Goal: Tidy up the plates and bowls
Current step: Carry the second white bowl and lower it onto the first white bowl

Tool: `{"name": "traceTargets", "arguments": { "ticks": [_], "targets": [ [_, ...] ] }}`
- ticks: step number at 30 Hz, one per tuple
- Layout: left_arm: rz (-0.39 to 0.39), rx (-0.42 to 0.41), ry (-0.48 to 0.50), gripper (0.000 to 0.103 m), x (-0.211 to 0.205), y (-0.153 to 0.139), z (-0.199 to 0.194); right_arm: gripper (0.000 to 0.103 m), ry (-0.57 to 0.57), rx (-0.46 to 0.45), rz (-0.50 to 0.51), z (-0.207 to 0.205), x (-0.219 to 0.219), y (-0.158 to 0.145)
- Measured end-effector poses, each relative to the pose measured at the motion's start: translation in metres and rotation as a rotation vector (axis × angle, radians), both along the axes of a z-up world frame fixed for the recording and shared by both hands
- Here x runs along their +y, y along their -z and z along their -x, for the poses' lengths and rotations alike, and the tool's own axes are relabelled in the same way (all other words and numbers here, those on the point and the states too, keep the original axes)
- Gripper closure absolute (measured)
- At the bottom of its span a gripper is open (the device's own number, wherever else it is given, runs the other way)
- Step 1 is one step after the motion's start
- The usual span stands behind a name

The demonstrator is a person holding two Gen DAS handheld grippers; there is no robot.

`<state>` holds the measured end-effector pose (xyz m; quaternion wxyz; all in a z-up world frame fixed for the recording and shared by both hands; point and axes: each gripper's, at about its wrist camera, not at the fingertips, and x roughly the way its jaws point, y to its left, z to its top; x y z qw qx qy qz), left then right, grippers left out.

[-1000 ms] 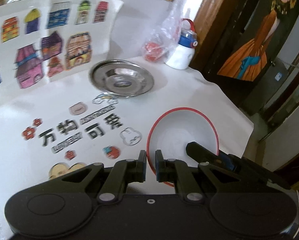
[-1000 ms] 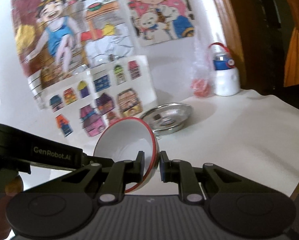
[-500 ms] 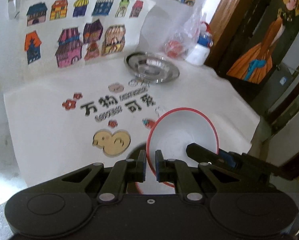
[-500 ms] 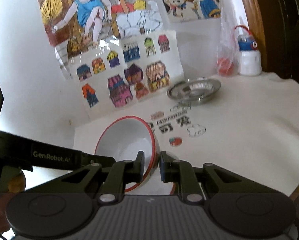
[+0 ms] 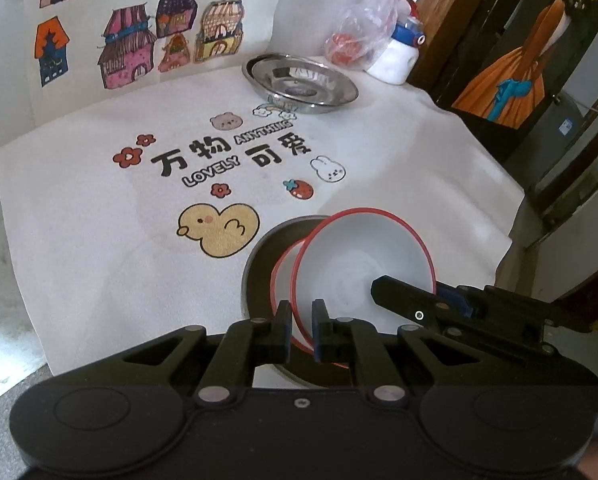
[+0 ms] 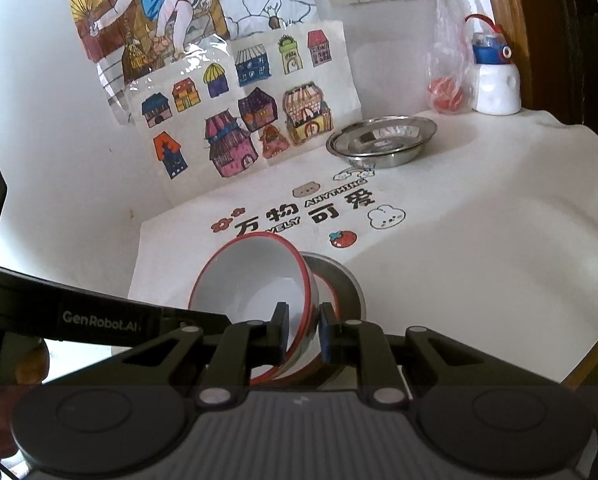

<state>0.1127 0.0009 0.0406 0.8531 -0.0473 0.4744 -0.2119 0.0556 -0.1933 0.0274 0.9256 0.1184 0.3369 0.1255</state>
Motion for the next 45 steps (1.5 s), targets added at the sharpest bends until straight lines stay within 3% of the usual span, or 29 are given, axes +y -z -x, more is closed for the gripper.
{"name": "traceTargets", "arguments": {
  "ticks": [45],
  "targets": [
    [-0.031,0.002,0.0,0.092,0.001,0.0055,-0.007,0.075,-0.053,-0.024,0.058,-0.0002,0.0078,-0.0005]
  ]
}}
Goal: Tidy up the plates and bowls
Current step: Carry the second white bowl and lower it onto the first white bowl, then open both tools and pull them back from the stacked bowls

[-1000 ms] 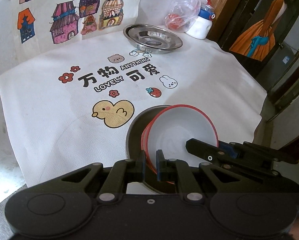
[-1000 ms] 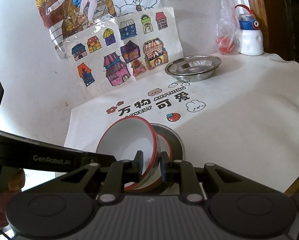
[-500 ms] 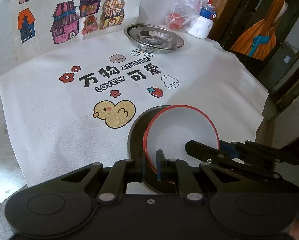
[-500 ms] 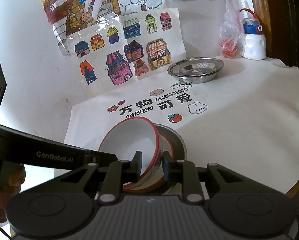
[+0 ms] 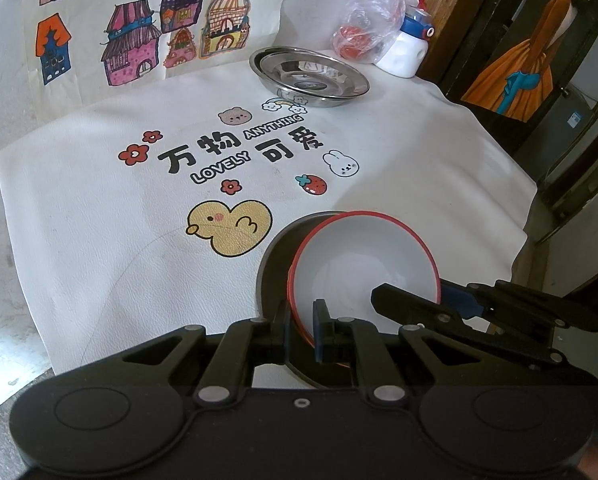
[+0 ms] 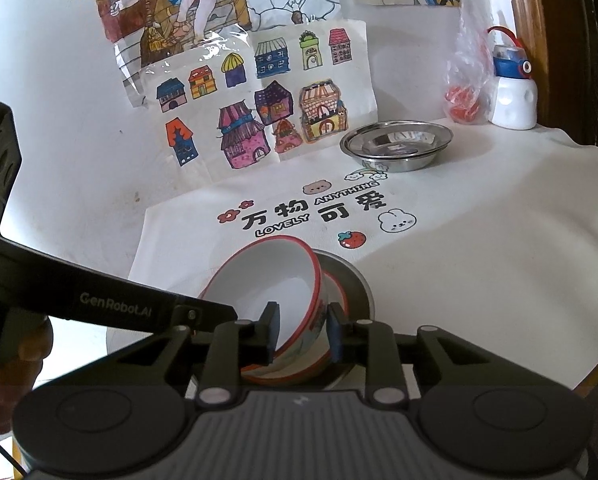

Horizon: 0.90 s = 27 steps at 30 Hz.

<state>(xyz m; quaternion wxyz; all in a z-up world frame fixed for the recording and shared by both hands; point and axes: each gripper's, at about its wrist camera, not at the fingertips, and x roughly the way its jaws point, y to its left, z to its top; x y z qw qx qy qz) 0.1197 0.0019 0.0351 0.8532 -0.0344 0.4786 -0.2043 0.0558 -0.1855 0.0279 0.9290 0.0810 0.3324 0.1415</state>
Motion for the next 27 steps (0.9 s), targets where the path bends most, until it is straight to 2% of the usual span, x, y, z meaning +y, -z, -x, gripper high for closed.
{"name": "traceTargets", "arguments": {
  "ticks": [8,12,20,27],
  "targets": [
    [-0.002,0.0,0.001,0.091,0.0,0.0,0.0,0.073,-0.011,-0.007,0.006,0.001,-0.001,-0.001],
    [-0.01,0.001,0.003,0.091,-0.001,0.001,0.0,0.062,-0.006,-0.015,0.023,0.002,-0.003,-0.001],
    [-0.003,-0.007,0.006,0.089,-0.001,0.0,-0.002,0.06,-0.01,-0.02,0.019,0.005,-0.006,-0.002],
    [0.011,-0.021,-0.012,0.086,0.004,-0.004,0.0,0.045,-0.011,-0.041,0.002,0.011,-0.008,-0.002]
  ]
}}
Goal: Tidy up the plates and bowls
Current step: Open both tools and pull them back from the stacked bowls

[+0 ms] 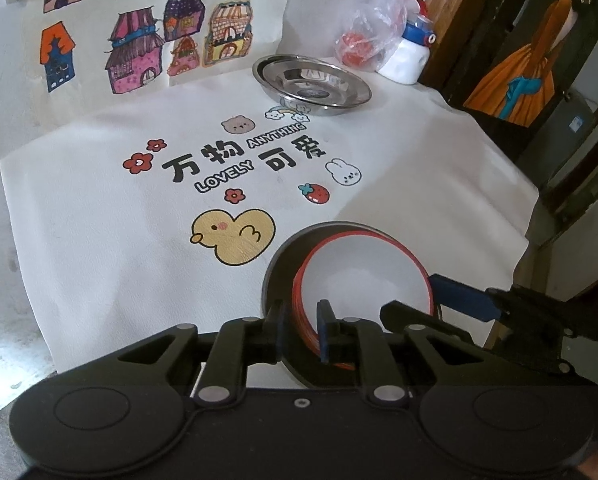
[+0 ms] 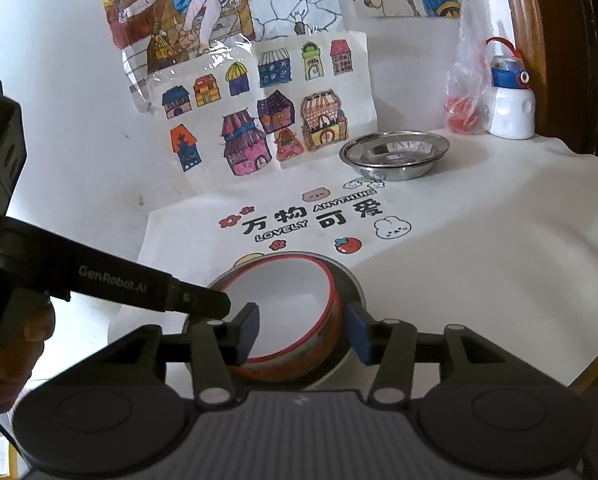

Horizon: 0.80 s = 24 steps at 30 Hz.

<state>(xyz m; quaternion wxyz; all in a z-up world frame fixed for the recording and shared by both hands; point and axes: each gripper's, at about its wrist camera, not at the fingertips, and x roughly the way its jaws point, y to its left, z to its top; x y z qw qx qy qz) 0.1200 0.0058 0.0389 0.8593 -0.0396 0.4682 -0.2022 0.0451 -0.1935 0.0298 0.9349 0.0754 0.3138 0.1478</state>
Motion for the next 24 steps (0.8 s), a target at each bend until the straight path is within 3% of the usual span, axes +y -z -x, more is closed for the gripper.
{"name": "traceTargets", "arguments": {
  "ticks": [3,8,11,13,17,19,21,24],
  "targets": [
    [0.015,-0.018,-0.012,0.085,0.003,-0.002,0.004,0.038,0.018,-0.024,0.019,0.004,-0.001,-0.002],
    [0.043,-0.066,-0.036,0.071,0.007,-0.005,0.013,0.03,0.039,-0.051,0.004,0.012,-0.009,-0.005],
    [0.05,-0.098,-0.066,0.057,0.01,-0.005,0.017,0.024,0.052,-0.066,-0.008,0.016,-0.013,-0.007],
    [0.066,-0.11,-0.092,0.036,0.013,-0.006,0.02,0.014,0.06,-0.077,-0.018,0.02,-0.016,-0.01],
    [0.098,-0.172,-0.151,0.026,0.022,-0.008,0.031,0.003,0.092,-0.115,-0.031,0.03,-0.024,-0.018],
    [0.103,-0.207,-0.17,0.01,0.025,-0.01,0.037,0.0,0.111,-0.135,-0.037,0.036,-0.028,-0.022],
    [0.106,-0.267,-0.212,0.001,0.029,-0.013,0.047,0.0,0.134,-0.158,-0.035,0.041,-0.031,-0.024],
    [0.079,-0.357,-0.238,0.001,0.03,-0.019,0.059,0.0,0.168,-0.198,-0.028,0.052,-0.034,-0.026]
  ]
}}
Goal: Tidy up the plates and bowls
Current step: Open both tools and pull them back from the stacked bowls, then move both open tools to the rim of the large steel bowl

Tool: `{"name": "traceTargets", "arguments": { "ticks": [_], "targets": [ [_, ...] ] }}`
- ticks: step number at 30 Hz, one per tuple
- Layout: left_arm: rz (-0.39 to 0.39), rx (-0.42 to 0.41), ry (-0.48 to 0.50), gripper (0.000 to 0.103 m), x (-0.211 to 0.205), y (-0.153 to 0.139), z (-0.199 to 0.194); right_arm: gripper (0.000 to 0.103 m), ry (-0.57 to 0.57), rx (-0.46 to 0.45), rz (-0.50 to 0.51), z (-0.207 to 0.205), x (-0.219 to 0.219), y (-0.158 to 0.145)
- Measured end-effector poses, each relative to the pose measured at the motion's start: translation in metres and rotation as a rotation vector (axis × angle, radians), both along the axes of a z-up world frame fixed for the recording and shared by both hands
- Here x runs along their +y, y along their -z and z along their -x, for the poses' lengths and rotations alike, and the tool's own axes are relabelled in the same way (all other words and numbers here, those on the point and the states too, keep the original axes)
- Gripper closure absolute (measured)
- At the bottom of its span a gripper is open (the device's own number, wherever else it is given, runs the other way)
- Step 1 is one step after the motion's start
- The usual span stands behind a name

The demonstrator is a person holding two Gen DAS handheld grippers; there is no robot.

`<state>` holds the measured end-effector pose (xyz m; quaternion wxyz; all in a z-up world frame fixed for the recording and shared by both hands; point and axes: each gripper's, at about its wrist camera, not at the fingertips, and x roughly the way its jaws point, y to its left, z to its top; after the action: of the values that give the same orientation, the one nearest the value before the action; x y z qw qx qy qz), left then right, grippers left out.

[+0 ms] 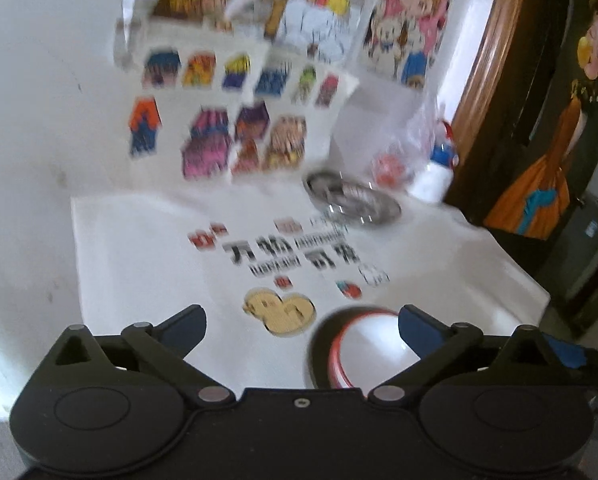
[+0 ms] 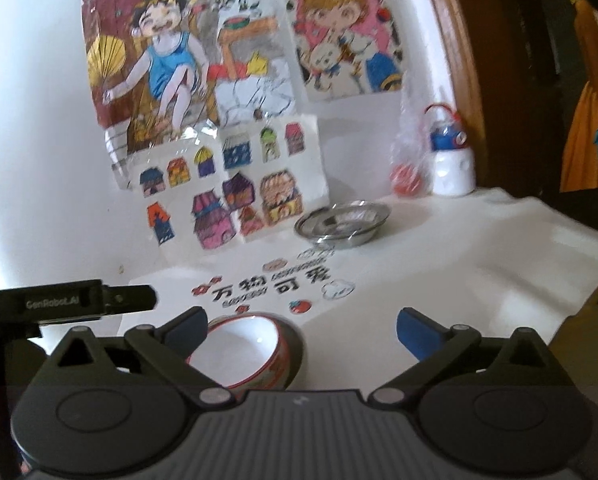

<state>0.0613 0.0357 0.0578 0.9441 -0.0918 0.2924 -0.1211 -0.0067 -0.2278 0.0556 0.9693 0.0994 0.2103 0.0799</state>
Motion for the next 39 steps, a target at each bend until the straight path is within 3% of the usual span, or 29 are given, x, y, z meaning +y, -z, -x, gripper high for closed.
{"name": "traceTargets", "arguments": {
  "ticks": [7,13,20,23,29,39],
  "targets": [
    [-0.059,-0.116,-0.077,0.001,0.001,-0.004,0.025,0.0,0.084,-0.003,0.016,0.021,0.004,0.013],
    [-0.124,-0.133,-0.109,0.001,-0.003,0.007,0.046,0.0,0.121,-0.017,0.053,0.046,0.019,0.03],
    [-0.168,-0.192,-0.091,0.001,-0.003,0.026,0.075,0.0,0.179,-0.081,0.27,0.066,0.043,0.047],
    [-0.214,-0.222,-0.078,0.001,-0.003,0.035,0.083,0.0,0.198,-0.081,0.318,0.068,0.052,0.051],
    [-0.196,-0.247,-0.055,0.001,0.003,0.044,0.09,0.0,0.194,-0.057,0.275,0.061,0.046,0.049],
    [-0.153,-0.195,-0.035,0.001,0.001,0.047,0.07,0.0,0.2,0.032,0.129,0.031,0.02,0.047]
  ]
}}
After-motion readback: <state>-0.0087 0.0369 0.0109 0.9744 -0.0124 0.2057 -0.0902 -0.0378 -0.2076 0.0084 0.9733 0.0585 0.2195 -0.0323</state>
